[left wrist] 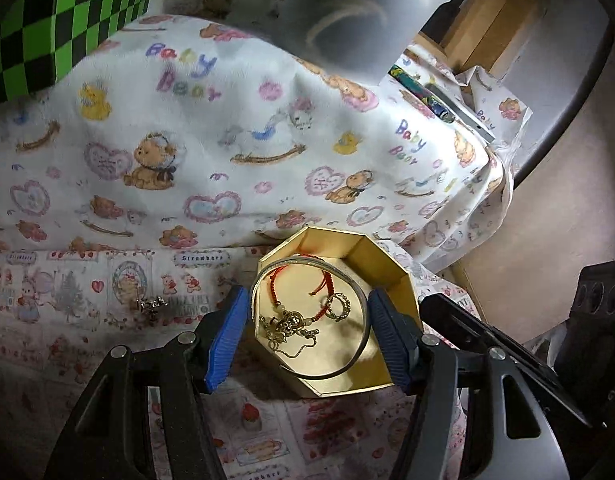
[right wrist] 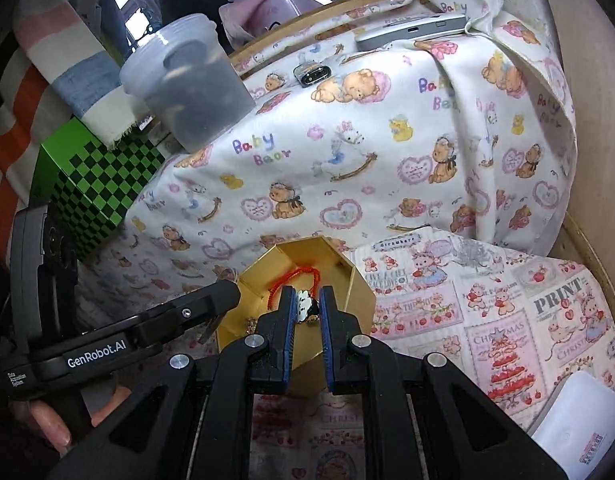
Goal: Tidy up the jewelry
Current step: 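Lower the keyring and charm into the yellow box and open both grippers, then move the left gripper to the small silver ring and grasp it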
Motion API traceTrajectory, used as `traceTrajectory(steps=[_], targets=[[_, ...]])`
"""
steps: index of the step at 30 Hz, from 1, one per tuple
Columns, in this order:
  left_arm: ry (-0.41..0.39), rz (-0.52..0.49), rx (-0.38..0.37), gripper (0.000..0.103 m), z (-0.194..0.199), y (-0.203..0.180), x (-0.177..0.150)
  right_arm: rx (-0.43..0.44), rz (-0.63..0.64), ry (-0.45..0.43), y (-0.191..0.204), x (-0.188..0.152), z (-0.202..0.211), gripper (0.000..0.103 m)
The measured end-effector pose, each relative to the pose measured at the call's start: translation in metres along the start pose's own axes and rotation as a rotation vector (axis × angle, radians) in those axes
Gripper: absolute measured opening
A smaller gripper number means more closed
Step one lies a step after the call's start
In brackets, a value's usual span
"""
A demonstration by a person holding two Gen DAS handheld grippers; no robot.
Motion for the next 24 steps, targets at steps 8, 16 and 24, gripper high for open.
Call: traceTrajectory(steps=[8, 16, 24], targets=[[-0.033, -0.024, -0.034, 0.067, 0.011, -0.005, 0.002, -0.002, -0.017, 0.006, -0.002, -0.001, -0.003, 0.033], [-0.166, -0.101, 0.108, 0.076, 0.063, -0.005, 0.005, -0.03, 0.032, -0.053, 0.007, 0.0, 0.013, 0.048], [-0.306, -0.134, 0.306, 0.078, 0.13, 0.01, -0.006, -0.05, 0.114, -0.134, 0.028, -0.004, 0.032, 0.058]])
Point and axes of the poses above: each gripper's, at about its wrist camera, not at the fingertips, and z roughly against the way its jaws point, y to its left, x to its top, the point moved 1 cm from there along -z, roughly the way its jaws point, and after that the axes turned 2 degrees about -z, right-handed, at the moved point
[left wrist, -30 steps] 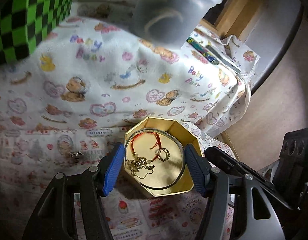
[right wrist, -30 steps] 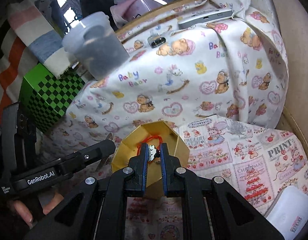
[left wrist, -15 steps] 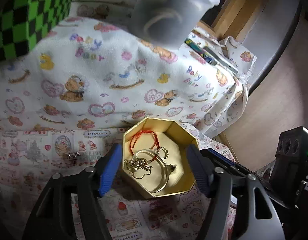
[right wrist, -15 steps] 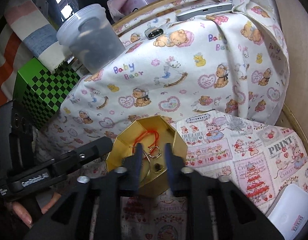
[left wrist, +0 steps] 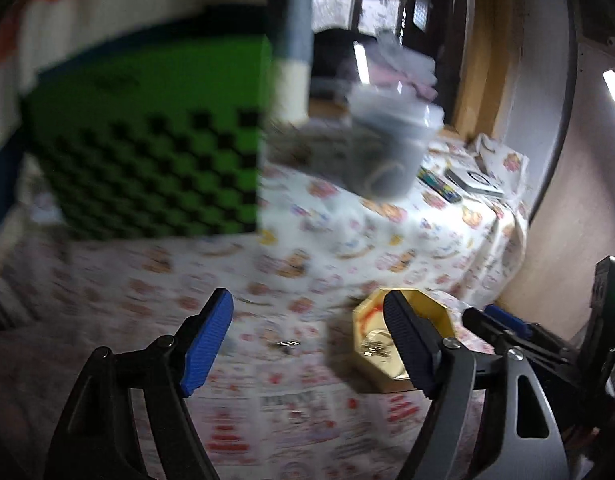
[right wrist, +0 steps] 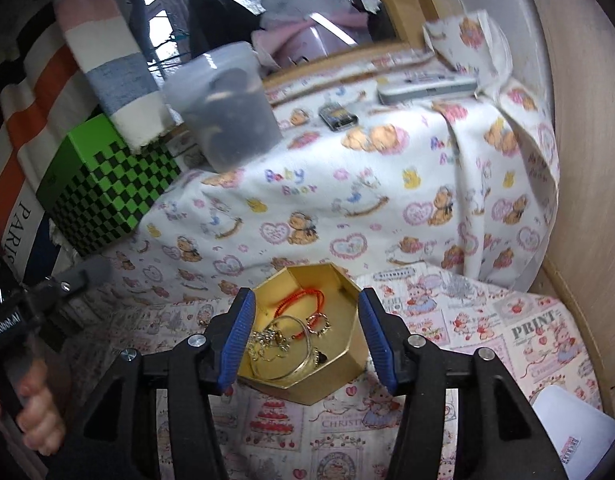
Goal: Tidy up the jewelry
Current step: 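Move the left gripper to the small silver ring and grasp it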
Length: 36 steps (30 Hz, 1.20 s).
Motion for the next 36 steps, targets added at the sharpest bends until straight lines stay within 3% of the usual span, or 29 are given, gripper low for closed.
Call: traceTrajectory(steps=[8, 12, 16, 25, 36], targets=[[-0.112, -0.063, 0.164, 0.088, 0.042, 0.033, -0.005, -0.022, 0.046, -0.048, 0.017, -0.006, 0.005, 0.06], [-0.126, -0.045, 0.19, 0.095, 0.048, 0.05, -0.016, 0.008, 0.04, -0.028, 0.02, -0.007, 0.005, 0.06], [-0.111, -0.036, 0.196, 0.098, 0.043, 0.051, -0.031, 0.094, -0.013, 0.03, 0.019, -0.009, 0.003, 0.061], [0.022, 0.011, 0.149, 0.098, -0.005, 0.043, -0.065, 0.033, 0.047, 0.027, 0.028, -0.015, -0.001, 0.062], [0.072, -0.015, 0.164, 0.098, -0.026, 0.03, -0.086, -0.023, 0.115, 0.032, 0.038, -0.023, -0.008, 0.063]])
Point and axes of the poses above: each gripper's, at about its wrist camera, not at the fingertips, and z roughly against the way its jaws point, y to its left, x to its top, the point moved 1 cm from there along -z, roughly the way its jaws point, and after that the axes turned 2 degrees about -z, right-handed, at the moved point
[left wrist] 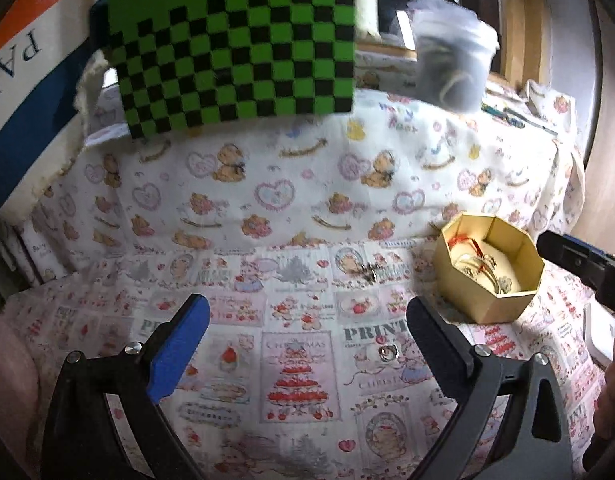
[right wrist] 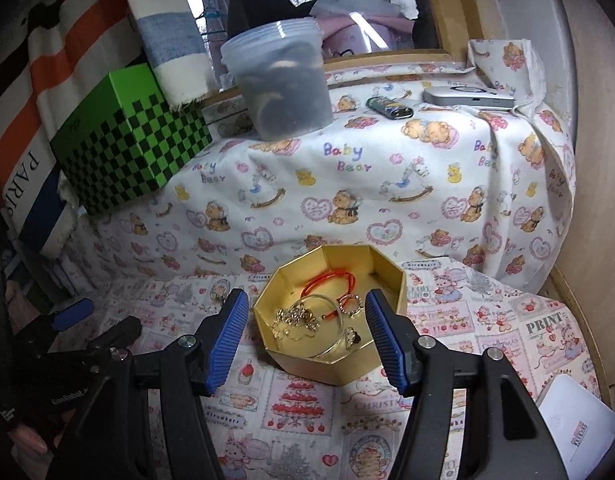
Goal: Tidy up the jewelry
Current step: 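Move the left gripper to the small silver ring and grasp it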
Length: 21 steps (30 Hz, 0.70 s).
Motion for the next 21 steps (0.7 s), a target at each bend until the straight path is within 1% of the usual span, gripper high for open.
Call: traceTrajectory(steps=[3, 6, 7, 8, 9, 11, 12, 13, 14, 16, 19, 21], targets=[[0.01, -0.02, -0.009, 0.098, -0.005, -0.007, -0.003, -0.012, 0.013, 0.004, 0.002, -0.001, -0.002, 0.063], [0.037, -0.02, -0.065, 0.095, -0.011, -0.011, -0.005, -0.026, 0.016, 0.008, 0.001, -0.002, -0.003, 0.063], [0.053, -0.017, -0.091, 0.09, -0.014, -0.013, -0.006, -0.029, 0.016, 0.01, 0.001, -0.002, -0.004, 0.063], [0.067, -0.015, -0.108, 0.081, -0.016, -0.015, -0.007, -0.032, 0.015, 0.012, 0.001, -0.002, -0.004, 0.063], [0.083, -0.015, -0.123, 0.077, -0.019, -0.016, -0.008, -0.034, 0.015, 0.013, 0.0, -0.002, -0.004, 0.063], [0.128, -0.009, -0.185, 0.059, -0.026, -0.019, -0.01, -0.033, 0.016, 0.016, 0.0, -0.002, -0.005, 0.063], [0.161, 0.0, -0.223, 0.053, -0.031, -0.021, -0.011, -0.032, 0.017, 0.018, 0.001, -0.002, -0.005, 0.063], [0.195, 0.011, -0.258, 0.043, -0.035, -0.022, -0.013, -0.034, 0.019, 0.018, 0.001, -0.002, -0.005, 0.063], [0.219, 0.02, -0.282, 0.038, -0.038, -0.023, -0.014, -0.035, 0.021, 0.018, 0.001, -0.002, -0.005, 0.063], [0.226, 0.005, -0.281, 0.035, -0.039, -0.029, -0.015, -0.037, 0.022, 0.018, 0.001, -0.002, -0.005, 0.064], [0.223, -0.042, -0.244, 0.034, -0.041, -0.039, -0.017, -0.039, 0.021, 0.02, 0.001, -0.002, -0.006, 0.064], [0.244, -0.05, -0.245, 0.028, -0.045, -0.044, -0.018, -0.039, 0.022, 0.023, 0.0, -0.002, -0.006, 0.064]])
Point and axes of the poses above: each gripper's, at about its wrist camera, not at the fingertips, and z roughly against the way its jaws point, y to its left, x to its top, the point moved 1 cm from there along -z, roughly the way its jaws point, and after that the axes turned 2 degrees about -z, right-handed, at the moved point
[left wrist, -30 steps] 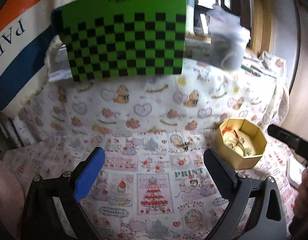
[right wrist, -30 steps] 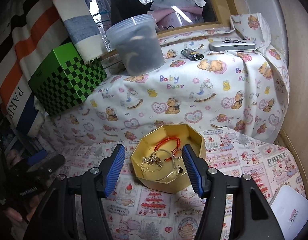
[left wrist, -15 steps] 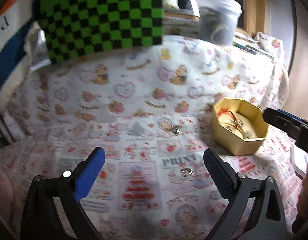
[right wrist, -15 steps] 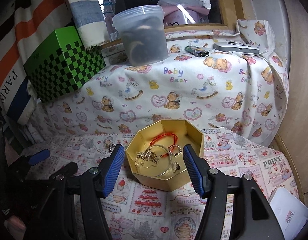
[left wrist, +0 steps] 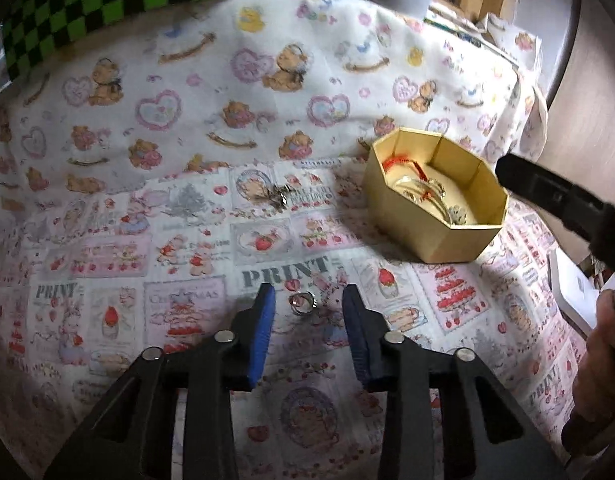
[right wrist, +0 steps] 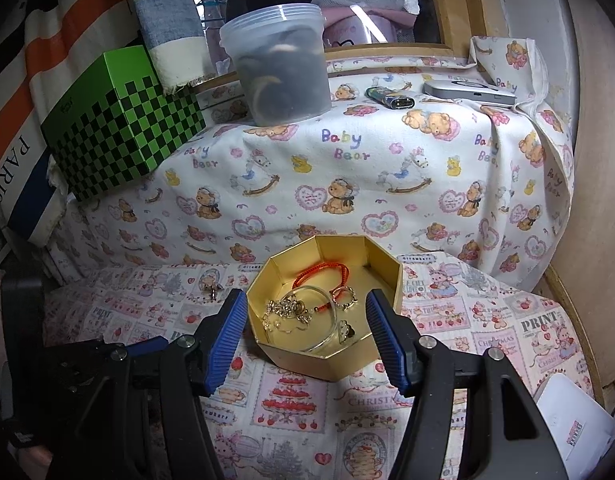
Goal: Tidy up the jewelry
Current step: 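Move the left gripper to the small silver ring and grasp it, then hold the silver ring in the left gripper while the right gripper grasps a small dark charm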
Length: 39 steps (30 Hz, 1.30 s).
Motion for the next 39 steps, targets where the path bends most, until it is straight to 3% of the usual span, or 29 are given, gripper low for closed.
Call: traceTrajectory(steps=[5, 16, 21, 30, 39], targets=[[-0.004, -0.027, 0.055, 0.012, -0.009, -0.006, 0.001, -0.001, 0.001, 0.003, -0.001, 0.0, -0.001, 0.064], [-0.023, 0.027, 0.047, 0.011, 0.005, 0.008, 0.001, 0.006, 0.001, 0.001, 0.0, 0.0, 0.001, 0.064], [-0.065, 0.087, -0.004, 0.011, 0.029, 0.024, 0.002, 0.005, -0.004, -0.008, -0.001, 0.001, 0.004, 0.064], [-0.265, 0.114, 0.107, 0.011, 0.082, 0.049, 0.007, -0.005, 0.01, -0.014, 0.001, 0.0, 0.004, 0.064], [-0.313, 0.158, 0.164, 0.011, 0.099, 0.068, 0.008, -0.004, 0.038, -0.034, 0.008, -0.001, 0.009, 0.064]])
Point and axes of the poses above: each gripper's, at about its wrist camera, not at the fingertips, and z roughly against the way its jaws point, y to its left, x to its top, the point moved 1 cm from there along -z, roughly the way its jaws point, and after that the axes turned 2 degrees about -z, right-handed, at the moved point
